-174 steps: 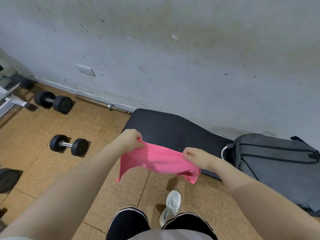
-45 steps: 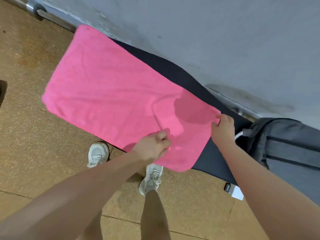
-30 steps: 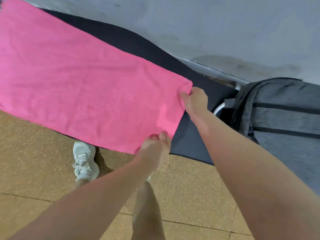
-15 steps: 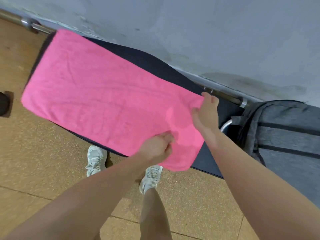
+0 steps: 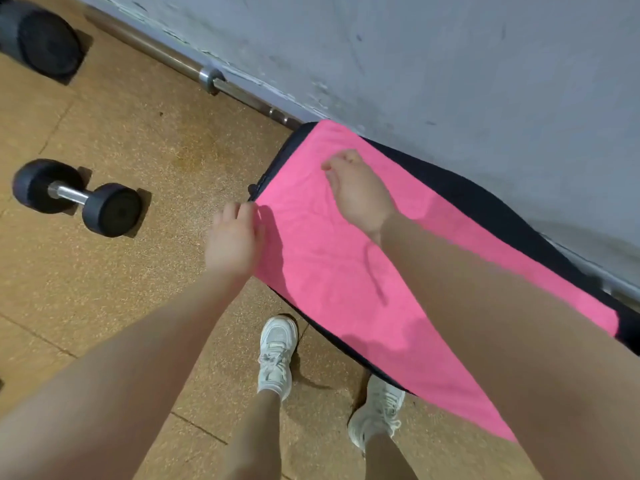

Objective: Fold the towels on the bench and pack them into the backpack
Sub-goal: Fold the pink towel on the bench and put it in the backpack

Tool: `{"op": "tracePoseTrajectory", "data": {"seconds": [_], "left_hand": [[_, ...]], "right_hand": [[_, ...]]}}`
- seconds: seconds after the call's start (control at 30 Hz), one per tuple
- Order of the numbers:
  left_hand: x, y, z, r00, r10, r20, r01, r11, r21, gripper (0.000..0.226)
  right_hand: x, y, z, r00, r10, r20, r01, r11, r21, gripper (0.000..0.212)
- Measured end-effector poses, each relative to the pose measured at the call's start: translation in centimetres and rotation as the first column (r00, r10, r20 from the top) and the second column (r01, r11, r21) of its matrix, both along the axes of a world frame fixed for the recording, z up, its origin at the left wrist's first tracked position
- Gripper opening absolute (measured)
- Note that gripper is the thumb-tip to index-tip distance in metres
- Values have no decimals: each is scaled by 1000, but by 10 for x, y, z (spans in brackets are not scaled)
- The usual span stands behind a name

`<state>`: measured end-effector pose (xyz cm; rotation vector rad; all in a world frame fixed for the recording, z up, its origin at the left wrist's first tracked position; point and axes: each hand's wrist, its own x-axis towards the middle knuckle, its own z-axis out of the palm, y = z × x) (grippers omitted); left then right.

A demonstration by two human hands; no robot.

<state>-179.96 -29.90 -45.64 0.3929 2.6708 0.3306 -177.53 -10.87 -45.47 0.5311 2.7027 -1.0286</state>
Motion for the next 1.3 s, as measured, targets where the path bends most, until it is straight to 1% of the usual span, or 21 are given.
{"op": "tracePoseTrajectory", "data": {"seconds": [0.07, 0.13, 0.2, 0.23, 0.27, 0.33, 0.43, 0.5, 0.53, 0.6, 0.67, 0.73, 0.8, 0.87, 0.93, 1.0, 1.1, 1.13, 1.2, 1.23, 1.3], "left_hand": [[-18, -11, -15, 998, 55, 34, -54, 998, -20, 38], [-28, -20, -27, 981, 125, 151, -127, 992, 3, 44], [-36, -26, -36, 956, 166, 242, -186, 981, 61, 44], [-39, -28, -37, 952, 169, 257, -194, 978, 75, 44], [-42, -31, -38, 952, 162, 260, -187, 980, 75, 44], [-44, -36, -37, 951, 145, 273, -166, 985, 54, 42], [-43, -45, -31, 906, 153, 395, -189, 981, 52, 35], [-45, -52, -24, 880, 105, 462, -149, 987, 60, 26], [-48, -56, -19, 877, 81, 474, -125, 990, 61, 24], [-56, -59, -3, 898, 75, 434, -122, 989, 81, 23], [-61, -58, 19, 926, 86, 368, -157, 973, 168, 23], [-56, -54, 43, 953, 18, 304, -98, 963, 251, 21], [-39, -44, 62, 957, -116, 267, 36, 957, 286, 16], [-14, -28, 73, 930, -225, 291, 127, 939, 321, 12], [17, -8, 77, 894, -314, 318, 194, 914, 357, 9], [51, 15, 80, 861, -367, 352, 212, 888, 408, 8], [107, 54, 85, 775, -477, 415, 249, 834, 493, 6], [126, 66, 87, 735, -525, 429, 278, 811, 515, 5], [162, 90, 90, 644, -611, 460, 353, 771, 530, 4], [179, 100, 91, 602, -649, 465, 395, 748, 533, 3], [211, 119, 89, 535, -705, 466, 468, 706, 531, 9]], "right_hand": [[-36, -4, -19, 999, 1, 40, -4, 997, 82, 37], [-62, -2, -35, 997, -65, 41, 61, 993, 103, 43], [-79, 10, -47, 969, -241, 53, 237, 969, 73, 46], [-85, 18, -51, 946, -315, 78, 310, 948, 67, 46], [-90, 24, -54, 927, -358, 115, 352, 934, 68, 42], [-95, 27, -53, 918, -360, 167, 346, 932, 106, 32], [-99, 19, -48, 916, -395, 75, 389, 917, 82, 19], [-104, 13, -42, 916, -399, 31, 398, 917, 32, 16], [-108, 10, -36, 921, -389, 20, 389, 921, 1, 15], [-114, 8, -22, 913, -408, 10, 408, 909, -81, 15], [-111, 12, -5, 890, -456, 21, 455, 881, -134, 17], [-90, 22, 19, 895, -446, 8, 444, 888, -120, 14], [-57, 36, 45, 931, -364, 5, 362, 926, -106, 25], [-18, 50, 66, 952, -280, 125, 292, 953, -85, 23], [22, 68, 76, 921, -301, 245, 338, 933, -124, 17], [62, 87, 83, 862, -413, 294, 475, 861, -181, 23], [122, 119, 91, 735, -583, 348, 671, 701, -243, 29], [142, 129, 92, 715, -601, 357, 690, 689, -221, 31], [182, 148, 88, 709, -611, 352, 688, 710, -153, 32], [201, 155, 86, 702, -619, 351, 690, 714, -120, 27], [237, 169, 76, 669, -657, 347, 724, 681, -106, 17]]}}
